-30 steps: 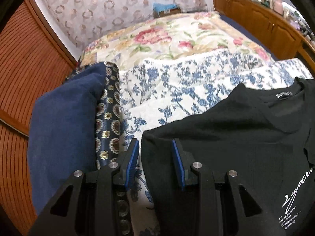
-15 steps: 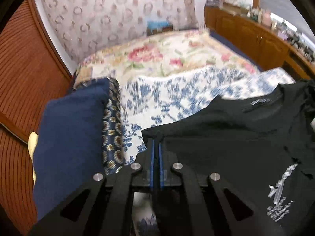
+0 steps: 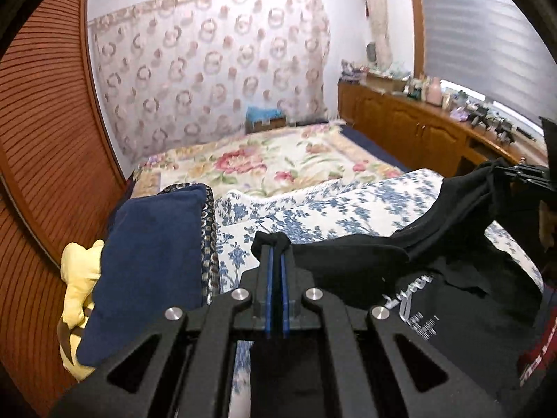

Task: Fold small clothes
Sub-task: 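Lift the black shirt high with both grippers and fold it over itself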

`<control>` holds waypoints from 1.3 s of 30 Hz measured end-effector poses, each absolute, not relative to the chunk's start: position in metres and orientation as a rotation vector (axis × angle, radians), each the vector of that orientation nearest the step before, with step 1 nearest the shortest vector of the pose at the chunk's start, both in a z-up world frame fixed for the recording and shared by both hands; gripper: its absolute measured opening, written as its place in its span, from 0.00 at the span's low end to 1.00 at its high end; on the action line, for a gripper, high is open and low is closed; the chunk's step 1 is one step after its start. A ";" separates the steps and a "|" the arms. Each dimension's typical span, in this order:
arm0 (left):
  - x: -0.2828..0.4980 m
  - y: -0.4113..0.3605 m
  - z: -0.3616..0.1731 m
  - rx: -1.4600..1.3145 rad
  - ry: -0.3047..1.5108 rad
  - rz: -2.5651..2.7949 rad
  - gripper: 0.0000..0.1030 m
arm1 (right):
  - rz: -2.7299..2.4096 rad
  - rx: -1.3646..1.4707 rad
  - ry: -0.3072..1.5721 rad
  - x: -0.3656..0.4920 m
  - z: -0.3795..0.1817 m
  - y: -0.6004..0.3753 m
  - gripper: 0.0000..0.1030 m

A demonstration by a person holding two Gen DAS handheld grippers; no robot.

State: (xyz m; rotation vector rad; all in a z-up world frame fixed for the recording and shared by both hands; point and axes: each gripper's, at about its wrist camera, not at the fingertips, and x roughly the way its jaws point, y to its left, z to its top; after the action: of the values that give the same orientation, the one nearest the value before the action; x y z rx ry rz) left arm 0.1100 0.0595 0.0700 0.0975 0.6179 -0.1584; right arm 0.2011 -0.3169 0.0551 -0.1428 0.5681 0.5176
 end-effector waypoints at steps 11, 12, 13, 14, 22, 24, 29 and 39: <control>-0.004 0.095 0.057 -0.028 0.549 -0.142 0.02 | 0.550 -0.086 0.570 0.105 0.053 -0.341 0.03; -0.008 0.097 0.055 -0.035 0.551 -0.141 0.02 | 0.551 -0.087 0.578 0.099 0.052 -0.342 0.03; -0.015 0.099 0.052 -0.043 0.558 -0.143 0.02 | 0.551 -0.090 0.584 0.095 0.051 -0.342 0.03; -0.020 0.101 0.049 -0.044 0.567 -0.143 0.02 | 0.553 -0.096 0.594 0.087 0.049 -0.342 0.03; -0.065 0.096 0.048 -0.010 0.590 -0.133 0.02 | 0.546 -0.147 0.659 0.051 0.049 -0.337 0.03; -0.073 0.094 0.044 0.001 0.605 -0.131 0.02 | 0.540 -0.158 0.680 0.043 0.047 -0.337 0.03; -0.077 0.089 0.029 0.010 0.659 -0.133 0.03 | 0.526 -0.166 0.767 0.032 0.016 -0.337 0.04; -0.061 0.095 0.020 0.019 0.684 -0.128 0.38 | 0.443 -0.169 0.793 0.037 0.002 -0.350 0.31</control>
State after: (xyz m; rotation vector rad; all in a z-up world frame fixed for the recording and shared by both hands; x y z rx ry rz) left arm -0.0608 0.0946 0.0205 0.0189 0.6835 -0.1279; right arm 0.0366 -0.3500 0.0024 -0.1690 0.7929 0.4426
